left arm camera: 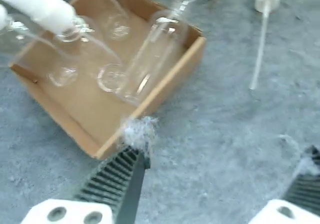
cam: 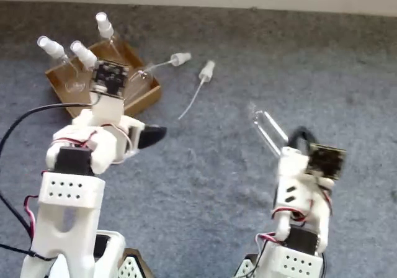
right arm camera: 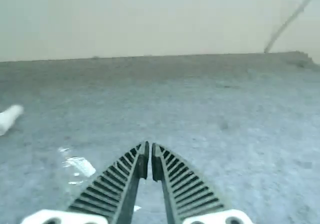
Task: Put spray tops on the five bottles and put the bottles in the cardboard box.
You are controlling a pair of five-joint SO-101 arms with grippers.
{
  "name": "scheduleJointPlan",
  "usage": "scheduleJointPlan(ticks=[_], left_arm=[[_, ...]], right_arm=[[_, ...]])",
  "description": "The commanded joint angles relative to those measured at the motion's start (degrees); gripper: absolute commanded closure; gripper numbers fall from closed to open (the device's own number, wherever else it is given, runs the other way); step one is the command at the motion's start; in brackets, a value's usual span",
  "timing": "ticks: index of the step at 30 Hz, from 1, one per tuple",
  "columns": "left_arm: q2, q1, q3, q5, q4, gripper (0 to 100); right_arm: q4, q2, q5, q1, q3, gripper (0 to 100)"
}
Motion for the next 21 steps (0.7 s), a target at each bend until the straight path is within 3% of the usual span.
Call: scheduleJointPlan(ticks=[1, 8, 14, 21], left_arm=[[-0.57, 4.7, -2.15, -0.44, 0.35, 60], [6.73, 11.3, -12.79, 3.87, 8.35, 60], [19.74, 18.68, -28.44, 8.35, 18.81, 60], [33.89, 28.26, -43.38, 14.42, 24.79, 60]], right_arm=[[0.04, -0.84, 0.53, 12.26, -1.01, 98.4], [0.66, -0.48, 0.26, 20.18, 8.04, 98.1], [7.16, -0.75, 0.26, 26.77, 9.89, 98.1], [14.64, -0.75, 0.44, 32.84, 9.89, 98.1]])
